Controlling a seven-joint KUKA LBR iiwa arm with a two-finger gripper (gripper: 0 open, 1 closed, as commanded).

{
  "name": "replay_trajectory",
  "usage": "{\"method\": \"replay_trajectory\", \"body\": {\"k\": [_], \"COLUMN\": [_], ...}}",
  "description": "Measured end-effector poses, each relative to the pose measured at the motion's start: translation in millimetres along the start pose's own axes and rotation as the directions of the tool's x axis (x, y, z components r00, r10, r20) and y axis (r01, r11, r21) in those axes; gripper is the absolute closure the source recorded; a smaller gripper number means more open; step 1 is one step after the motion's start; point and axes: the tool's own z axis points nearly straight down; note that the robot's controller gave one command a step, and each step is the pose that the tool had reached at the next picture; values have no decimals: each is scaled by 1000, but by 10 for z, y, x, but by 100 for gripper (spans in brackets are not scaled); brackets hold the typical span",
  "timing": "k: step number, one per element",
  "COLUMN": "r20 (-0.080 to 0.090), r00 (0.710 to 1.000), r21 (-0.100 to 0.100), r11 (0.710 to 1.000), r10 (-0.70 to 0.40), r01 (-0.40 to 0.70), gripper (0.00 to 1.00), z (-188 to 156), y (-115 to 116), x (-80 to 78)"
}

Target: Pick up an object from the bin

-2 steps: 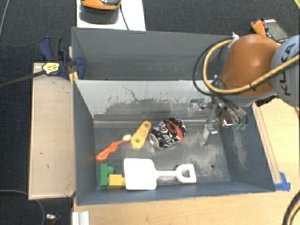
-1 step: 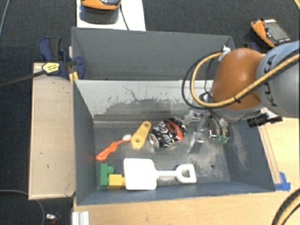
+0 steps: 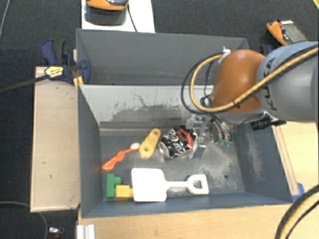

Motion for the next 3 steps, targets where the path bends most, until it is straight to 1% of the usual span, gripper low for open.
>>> {"method": "replay_trajectory", "body": {"k": [1,2,3], "r20": [3,11,11], "r00": [985,896,896], "r21": [-1,3,3], "r11": [985,896,896], "r10": [-173,-444,-444], "r01": [173,444,444], "gripper": [0,100,100], "z": [659,784,785], "y": [166,235,235], "x": [-230,-277,-277]}}
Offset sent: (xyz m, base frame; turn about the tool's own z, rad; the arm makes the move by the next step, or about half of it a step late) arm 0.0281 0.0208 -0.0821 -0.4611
